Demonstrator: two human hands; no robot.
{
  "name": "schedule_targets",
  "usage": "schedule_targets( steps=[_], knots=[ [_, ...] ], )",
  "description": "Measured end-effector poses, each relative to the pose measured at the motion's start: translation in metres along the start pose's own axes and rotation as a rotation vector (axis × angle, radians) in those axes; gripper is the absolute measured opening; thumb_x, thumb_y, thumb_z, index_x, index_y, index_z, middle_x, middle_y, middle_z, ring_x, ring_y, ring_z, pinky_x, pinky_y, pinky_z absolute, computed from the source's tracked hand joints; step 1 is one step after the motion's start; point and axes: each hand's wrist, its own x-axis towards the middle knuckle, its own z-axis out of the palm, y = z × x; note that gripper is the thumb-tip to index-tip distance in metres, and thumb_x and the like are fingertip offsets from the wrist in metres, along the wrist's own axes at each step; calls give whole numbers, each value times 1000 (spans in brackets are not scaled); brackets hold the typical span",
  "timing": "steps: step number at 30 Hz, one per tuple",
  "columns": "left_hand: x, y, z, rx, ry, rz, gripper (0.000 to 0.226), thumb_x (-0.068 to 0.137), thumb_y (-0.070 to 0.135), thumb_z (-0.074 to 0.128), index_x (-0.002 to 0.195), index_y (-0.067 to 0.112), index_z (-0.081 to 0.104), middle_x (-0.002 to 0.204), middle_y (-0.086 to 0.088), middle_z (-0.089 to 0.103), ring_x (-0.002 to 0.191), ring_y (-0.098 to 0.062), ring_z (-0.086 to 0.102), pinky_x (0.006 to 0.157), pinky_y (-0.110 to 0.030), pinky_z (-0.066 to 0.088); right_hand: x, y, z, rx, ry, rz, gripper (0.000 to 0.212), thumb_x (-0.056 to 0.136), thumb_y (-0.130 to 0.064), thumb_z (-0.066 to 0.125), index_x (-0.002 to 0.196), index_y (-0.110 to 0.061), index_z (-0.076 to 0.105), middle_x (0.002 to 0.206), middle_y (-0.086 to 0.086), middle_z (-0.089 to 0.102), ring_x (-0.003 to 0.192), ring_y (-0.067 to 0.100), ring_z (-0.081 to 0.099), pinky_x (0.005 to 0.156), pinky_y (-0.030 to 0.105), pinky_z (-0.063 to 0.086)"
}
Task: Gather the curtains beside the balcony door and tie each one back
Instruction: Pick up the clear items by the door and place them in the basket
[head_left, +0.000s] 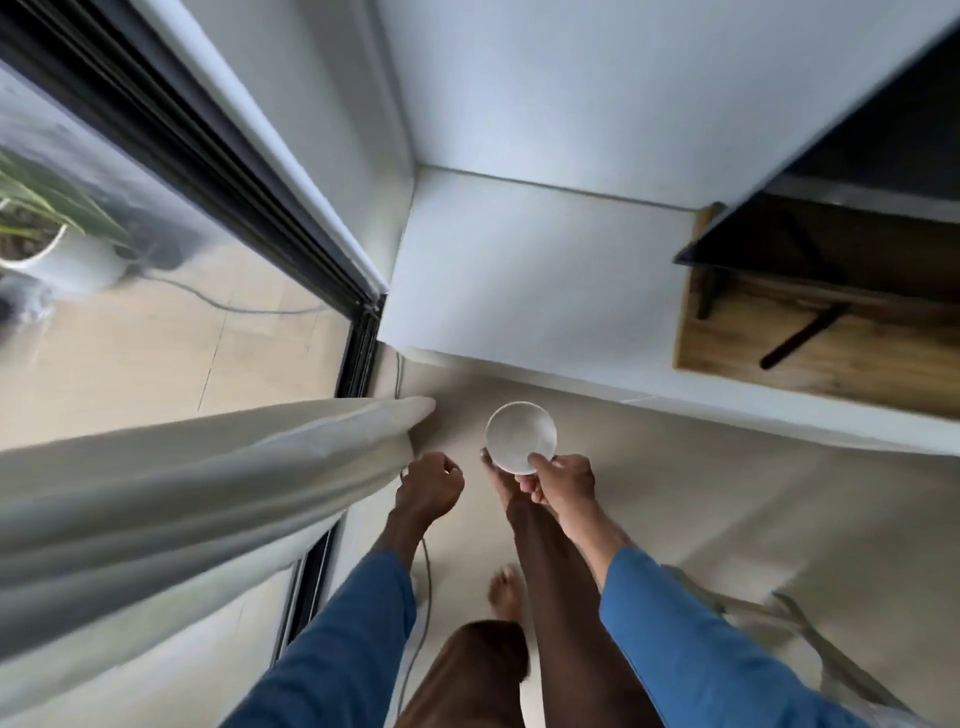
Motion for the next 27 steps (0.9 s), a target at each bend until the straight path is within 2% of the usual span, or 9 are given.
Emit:
schedule_targets(
  steps=[4, 8, 12, 15, 18, 23, 27],
  knots=[
    [-65, 25, 16, 142, -25, 149, 19, 68, 35, 47, 67, 21, 60, 88, -8, 77, 81, -35, 73, 74, -48, 62, -36, 52, -47, 124, 39, 22, 20, 85, -10, 61, 82, 7, 71, 69, 24, 73, 47, 24, 55, 40, 23, 41],
    [-120, 24, 46, 238, -46, 218, 21, 71, 28, 48, 65, 14, 63, 74, -8, 77, 66, -32, 74, 64, -47, 63, -82, 111, -98, 246, 64, 25, 14, 88, -8, 61, 83, 3, 69, 65, 18, 73, 49, 23, 59, 38, 22, 39],
    [-179, 19, 94, 301, -95, 263, 20, 85, 12, 54, 71, 16, 67, 74, -10, 76, 63, -30, 74, 57, -41, 62, -128, 178, -154, 363, 123, 36, 14, 88, -11, 66, 81, 0, 70, 67, 16, 74, 46, 19, 59, 42, 23, 43],
    [-207, 16, 138, 393, -201, 267, 17, 87, 13, 54, 78, 16, 69, 74, -5, 77, 64, -27, 75, 59, -40, 63, -155, 227, -200, 424, 184, 42, 20, 86, -17, 71, 85, 3, 73, 70, 17, 75, 52, 22, 61, 46, 26, 46],
    [-230, 23, 186, 474, -294, 290, 19, 83, 13, 52, 79, 14, 70, 77, -8, 77, 67, -30, 75, 63, -38, 62, -179, 278, -246, 491, 302, 51, 13, 89, -13, 70, 85, 0, 72, 70, 17, 75, 58, 22, 65, 45, 26, 47],
    [-272, 42, 260, 551, -360, 383, 20, 86, 13, 50, 77, 17, 67, 79, -8, 77, 72, -31, 75, 59, -32, 58, -206, 344, -310, 587, 452, 94, 12, 92, -6, 68, 94, 6, 68, 58, 9, 69, 41, 9, 60, 36, 18, 42],
    [-302, 53, 310, 580, -393, 426, 19, 80, 15, 49, 81, 16, 68, 78, -7, 77, 75, -35, 75, 56, -31, 53, -219, 384, -351, 688, 565, 151, 14, 90, -8, 71, 86, 5, 70, 65, 16, 70, 45, 15, 59, 37, 20, 44]
  ],
)
